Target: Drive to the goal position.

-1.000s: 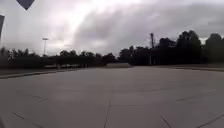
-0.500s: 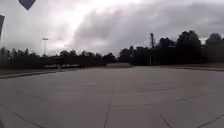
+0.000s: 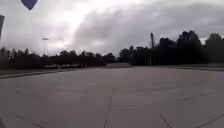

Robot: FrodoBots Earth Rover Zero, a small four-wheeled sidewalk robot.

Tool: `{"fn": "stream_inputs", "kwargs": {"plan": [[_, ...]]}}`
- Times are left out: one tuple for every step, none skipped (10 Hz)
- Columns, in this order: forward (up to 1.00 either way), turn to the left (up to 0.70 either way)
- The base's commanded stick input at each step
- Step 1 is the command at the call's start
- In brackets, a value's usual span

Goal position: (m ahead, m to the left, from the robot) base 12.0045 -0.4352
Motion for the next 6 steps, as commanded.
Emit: {"fn": "stream_inputs", "kwargs": {"plan": [[0.0,0.05],[0.0,0.04],[0.0,0.04],[0.0,0.04],[0.0,0.04],[0.0,0.04]]}}
